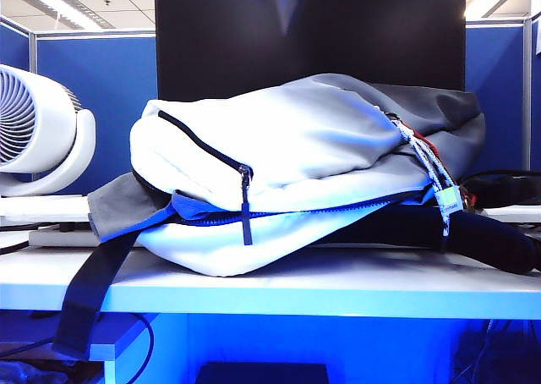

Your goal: Take the gray clothes out of the backpack.

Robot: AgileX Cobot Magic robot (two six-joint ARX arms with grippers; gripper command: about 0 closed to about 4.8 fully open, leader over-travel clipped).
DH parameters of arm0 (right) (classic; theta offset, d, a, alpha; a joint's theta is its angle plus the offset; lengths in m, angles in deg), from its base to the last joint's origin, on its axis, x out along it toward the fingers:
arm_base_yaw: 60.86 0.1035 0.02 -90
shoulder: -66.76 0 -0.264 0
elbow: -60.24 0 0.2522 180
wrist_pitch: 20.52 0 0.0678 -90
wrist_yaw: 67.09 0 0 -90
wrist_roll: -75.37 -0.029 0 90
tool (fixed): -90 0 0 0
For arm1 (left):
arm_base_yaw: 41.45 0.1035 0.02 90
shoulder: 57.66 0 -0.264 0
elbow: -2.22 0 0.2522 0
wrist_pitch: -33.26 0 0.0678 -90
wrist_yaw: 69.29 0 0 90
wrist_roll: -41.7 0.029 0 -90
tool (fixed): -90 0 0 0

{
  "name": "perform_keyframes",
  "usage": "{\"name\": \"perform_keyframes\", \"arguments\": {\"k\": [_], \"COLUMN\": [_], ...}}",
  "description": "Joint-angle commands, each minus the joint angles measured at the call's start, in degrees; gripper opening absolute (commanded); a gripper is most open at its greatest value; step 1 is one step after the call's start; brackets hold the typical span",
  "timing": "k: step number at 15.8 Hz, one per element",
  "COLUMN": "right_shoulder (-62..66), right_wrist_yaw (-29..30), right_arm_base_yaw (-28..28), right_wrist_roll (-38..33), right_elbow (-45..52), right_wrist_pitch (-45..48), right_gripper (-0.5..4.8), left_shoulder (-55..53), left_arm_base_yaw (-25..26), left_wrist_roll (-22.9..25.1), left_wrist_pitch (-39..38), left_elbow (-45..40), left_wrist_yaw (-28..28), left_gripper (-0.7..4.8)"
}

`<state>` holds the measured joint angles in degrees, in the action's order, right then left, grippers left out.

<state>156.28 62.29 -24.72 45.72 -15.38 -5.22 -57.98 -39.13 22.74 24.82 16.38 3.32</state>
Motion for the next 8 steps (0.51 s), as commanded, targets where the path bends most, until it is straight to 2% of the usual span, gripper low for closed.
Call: {"name": "perform_keyframes", "arguments": {"k": [1,3,4,5,6,7,8], "right_shoulder": [6.45,7.8,7.8,7.76,7.76,7.8,7.98], "right_wrist_yaw": [-13.05,-18.73,-21.97,-24.76,-32.22,-40.5,-48.33], "right_arm_base_yaw": [4.61,7.85,9.79,11.19,13.73,15.34,16.59], "right_wrist_roll": [3.54,11.15,17.42,21.99,28.52,31.85,36.13], "right_elbow": [-0.9,-0.9,-0.9,-0.92,-1.01,-1.01,-1.01], "right_wrist_pitch": [-5.01,-9.94,-11.47,-11.61,-11.26,-10.8,-10.73], "right_gripper": [-0.01,0.0,0.51,1.91,4.54,4.79,4.79], "left_shoulder": [0.13,0.13,0.13,0.13,0.13,0.13,0.13], "left_arm_base_yaw": [-0.02,-0.02,-0.02,-0.04,-0.2,-0.7,-1.53], "left_wrist_roll": [-0.13,-0.15,-0.15,-0.17,-0.61,-0.59,-0.59], "left_wrist_pitch": [0.33,-0.15,-0.59,-1.09,-2.05,-2.43,-2.78], "left_elbow": [0.04,0.04,0.04,0.04,0.04,0.04,0.04], "left_wrist_yaw": [-1.22,-1.99,-2.25,-2.43,-2.69,-2.89,-2.99], "left_gripper": [-0.04,-0.04,-0.04,-0.04,-0.04,-0.04,-0.04]}}
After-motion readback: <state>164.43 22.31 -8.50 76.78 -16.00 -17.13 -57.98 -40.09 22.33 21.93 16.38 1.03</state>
